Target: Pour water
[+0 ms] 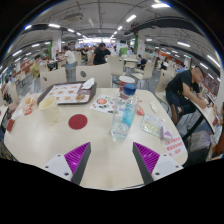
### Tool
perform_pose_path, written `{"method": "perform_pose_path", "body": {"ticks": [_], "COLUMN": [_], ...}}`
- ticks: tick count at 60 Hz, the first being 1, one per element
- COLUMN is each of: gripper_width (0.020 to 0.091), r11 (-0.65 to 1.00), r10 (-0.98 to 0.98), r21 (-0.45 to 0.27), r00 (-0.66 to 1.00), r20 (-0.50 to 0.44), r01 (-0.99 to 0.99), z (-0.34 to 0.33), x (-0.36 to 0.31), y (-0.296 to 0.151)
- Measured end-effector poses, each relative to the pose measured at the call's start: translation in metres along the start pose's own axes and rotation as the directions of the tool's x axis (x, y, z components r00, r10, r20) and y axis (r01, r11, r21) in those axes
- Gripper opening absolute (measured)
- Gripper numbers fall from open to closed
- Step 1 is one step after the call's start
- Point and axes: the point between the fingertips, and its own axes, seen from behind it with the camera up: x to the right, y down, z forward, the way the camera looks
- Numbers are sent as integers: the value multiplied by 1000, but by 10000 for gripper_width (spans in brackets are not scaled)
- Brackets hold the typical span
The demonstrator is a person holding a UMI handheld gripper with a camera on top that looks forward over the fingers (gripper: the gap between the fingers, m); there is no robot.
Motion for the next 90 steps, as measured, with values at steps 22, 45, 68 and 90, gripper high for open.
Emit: {"method": "perform_pose_path", "body": {"ticks": [22, 45, 68, 90], "gripper_width": [808, 454, 426, 428], "r11": [987, 957, 948, 474], "r10": [45, 30, -159, -732], "r21": [152, 288, 250, -2], "r00": [997, 998, 975, 393], "r20": [66, 48, -156, -556], "r01": [-55, -43, 195, 880], "z": [116, 134, 117, 72], "x": [33, 31, 23, -76], "y": [-58, -84, -113, -221]}}
